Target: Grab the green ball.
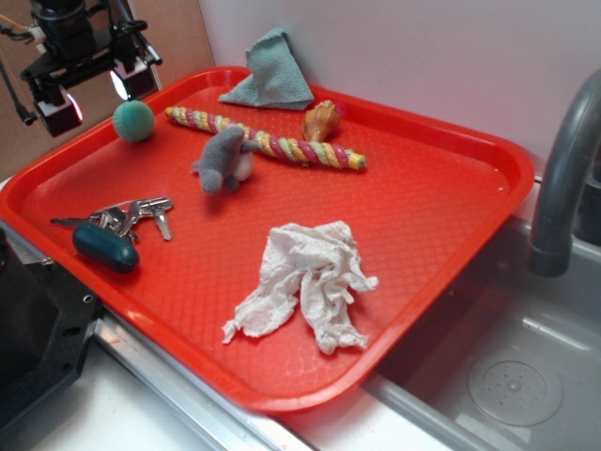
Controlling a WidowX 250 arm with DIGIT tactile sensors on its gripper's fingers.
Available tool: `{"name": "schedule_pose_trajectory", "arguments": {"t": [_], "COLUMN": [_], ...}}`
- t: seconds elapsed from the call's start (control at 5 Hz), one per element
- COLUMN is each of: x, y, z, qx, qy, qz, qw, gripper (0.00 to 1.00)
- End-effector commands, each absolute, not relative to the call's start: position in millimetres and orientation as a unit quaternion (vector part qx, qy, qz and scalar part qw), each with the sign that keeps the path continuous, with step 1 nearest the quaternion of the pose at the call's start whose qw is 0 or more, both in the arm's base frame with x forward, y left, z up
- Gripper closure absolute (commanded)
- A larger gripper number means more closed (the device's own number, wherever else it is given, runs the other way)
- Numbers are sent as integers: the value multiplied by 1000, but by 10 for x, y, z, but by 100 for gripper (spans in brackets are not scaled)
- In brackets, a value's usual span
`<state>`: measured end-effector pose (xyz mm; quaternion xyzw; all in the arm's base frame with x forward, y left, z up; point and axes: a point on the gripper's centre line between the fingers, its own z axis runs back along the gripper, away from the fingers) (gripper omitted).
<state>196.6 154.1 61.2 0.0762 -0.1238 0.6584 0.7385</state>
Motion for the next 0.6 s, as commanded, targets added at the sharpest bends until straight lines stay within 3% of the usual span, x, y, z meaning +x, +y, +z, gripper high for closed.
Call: {"name": "schedule_pose_trajectory", "arguments": {"t": [0.0,0.2,0.4], "x": [2148,2334,2297], "y": [1850,1873,1807], "z": [434,231,266], "qx": [54,61,54], "qy": [-160,-140,-142], "qz": [623,620,623], "qw": [764,770,767], "gripper": [0,1,100]}}
